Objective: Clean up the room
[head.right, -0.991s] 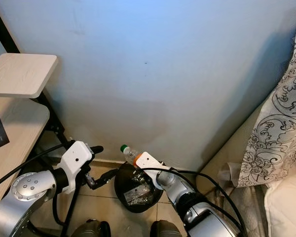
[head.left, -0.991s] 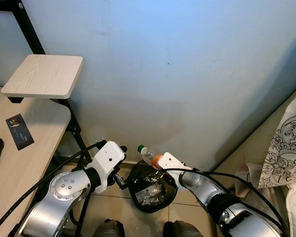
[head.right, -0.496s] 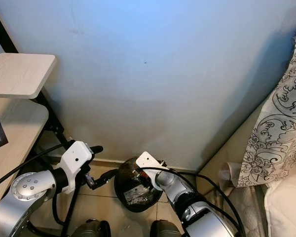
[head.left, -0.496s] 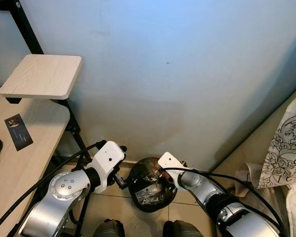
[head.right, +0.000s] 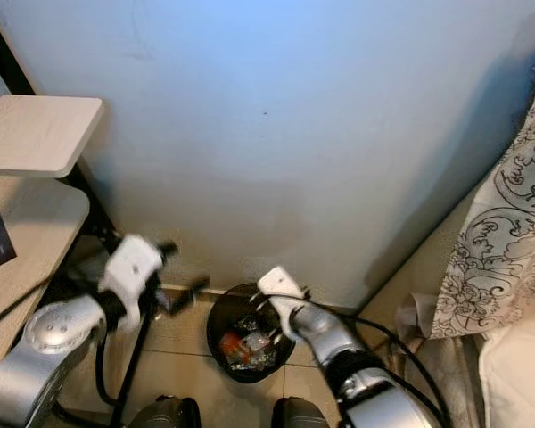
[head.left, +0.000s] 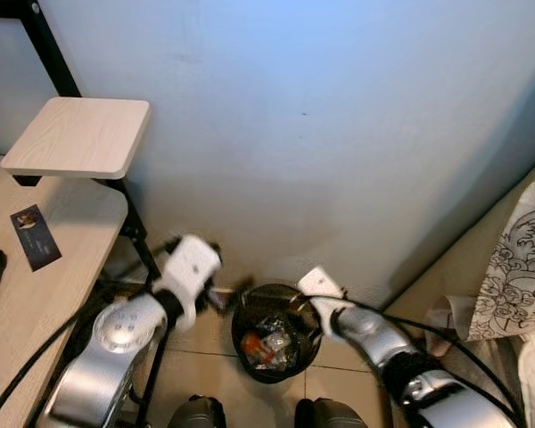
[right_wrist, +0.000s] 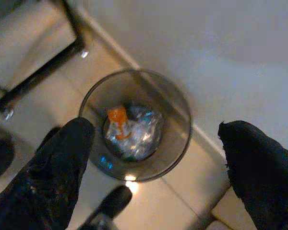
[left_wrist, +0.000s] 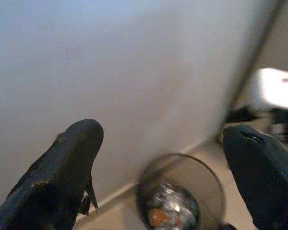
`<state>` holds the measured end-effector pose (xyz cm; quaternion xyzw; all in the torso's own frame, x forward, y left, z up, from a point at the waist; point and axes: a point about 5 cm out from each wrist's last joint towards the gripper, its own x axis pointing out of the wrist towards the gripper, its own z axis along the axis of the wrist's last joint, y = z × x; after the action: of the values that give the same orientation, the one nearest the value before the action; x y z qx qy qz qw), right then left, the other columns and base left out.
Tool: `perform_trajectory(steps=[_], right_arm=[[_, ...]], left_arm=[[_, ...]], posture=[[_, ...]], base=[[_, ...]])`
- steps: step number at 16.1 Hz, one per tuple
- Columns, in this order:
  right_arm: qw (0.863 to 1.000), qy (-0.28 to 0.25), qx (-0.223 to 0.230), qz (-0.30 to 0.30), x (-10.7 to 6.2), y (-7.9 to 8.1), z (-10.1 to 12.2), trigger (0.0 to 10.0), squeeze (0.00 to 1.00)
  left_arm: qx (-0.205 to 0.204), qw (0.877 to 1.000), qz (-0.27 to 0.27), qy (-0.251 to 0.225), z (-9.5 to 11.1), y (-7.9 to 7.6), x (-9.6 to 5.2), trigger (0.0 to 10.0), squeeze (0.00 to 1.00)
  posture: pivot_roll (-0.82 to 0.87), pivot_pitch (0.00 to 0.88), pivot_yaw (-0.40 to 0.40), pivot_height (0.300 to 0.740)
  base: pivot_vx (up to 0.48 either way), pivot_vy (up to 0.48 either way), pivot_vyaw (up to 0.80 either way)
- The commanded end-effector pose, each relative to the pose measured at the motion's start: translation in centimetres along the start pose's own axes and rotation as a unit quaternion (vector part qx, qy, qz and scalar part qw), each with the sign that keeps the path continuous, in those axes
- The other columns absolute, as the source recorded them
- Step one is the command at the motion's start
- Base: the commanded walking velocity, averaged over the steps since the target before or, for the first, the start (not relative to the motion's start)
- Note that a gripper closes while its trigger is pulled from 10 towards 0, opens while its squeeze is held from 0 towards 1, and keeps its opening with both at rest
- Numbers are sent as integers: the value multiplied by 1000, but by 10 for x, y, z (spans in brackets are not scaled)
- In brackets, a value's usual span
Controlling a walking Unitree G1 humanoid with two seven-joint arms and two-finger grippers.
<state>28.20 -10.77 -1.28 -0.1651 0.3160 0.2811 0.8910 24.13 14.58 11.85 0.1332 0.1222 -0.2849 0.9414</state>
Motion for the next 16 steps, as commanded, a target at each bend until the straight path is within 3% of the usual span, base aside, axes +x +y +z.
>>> perform_trajectory(steps=[1,2,3,4,5,7,12,16], right_arm=[[996,-56,59,-29,-11,-17,7,10000,745],[992,-84,83,-49,-20,-26,12,10000,302],[990,-93,89,-56,-24,-29,14,10000,302],[977,-138,133,-92,-40,-40,24,10000,0],[961,-177,167,-130,-58,-49,33,10000,0],[950,-197,181,-161,-74,-49,37,10000,0],[941,-211,197,-179,-99,-33,49,10000,0],[938,-205,204,-190,-106,-28,53,10000,0]], left_arm=[[-30,996,89,-13,3,12,1,10000,263],[-39,991,124,-27,7,16,2,10000,231],[-42,990,135,-31,9,17,2,10000,231],[-37,985,164,-39,12,20,1,10000,47],[-41,981,184,-44,16,20,1,10000,0],[-40,979,195,-46,19,17,3,10000,0],[-25,979,199,-42,18,15,4,10000,0],[-23,977,206,-45,20,19,3,10000,0]], posture=[[-13,116,-37,740],[-14,111,-34,740],[-14,111,-34,740],[-16,106,-23,740],[-25,98,-5,740],[-28,93,8,740],[-26,86,18,740],[-24,75,22,740]], base=[[0,0,0],[0,0,0],[0,0,0],[0,0,0],[0,0,0],[-309,0,0],[-320,0,0],[-285,0,0]])
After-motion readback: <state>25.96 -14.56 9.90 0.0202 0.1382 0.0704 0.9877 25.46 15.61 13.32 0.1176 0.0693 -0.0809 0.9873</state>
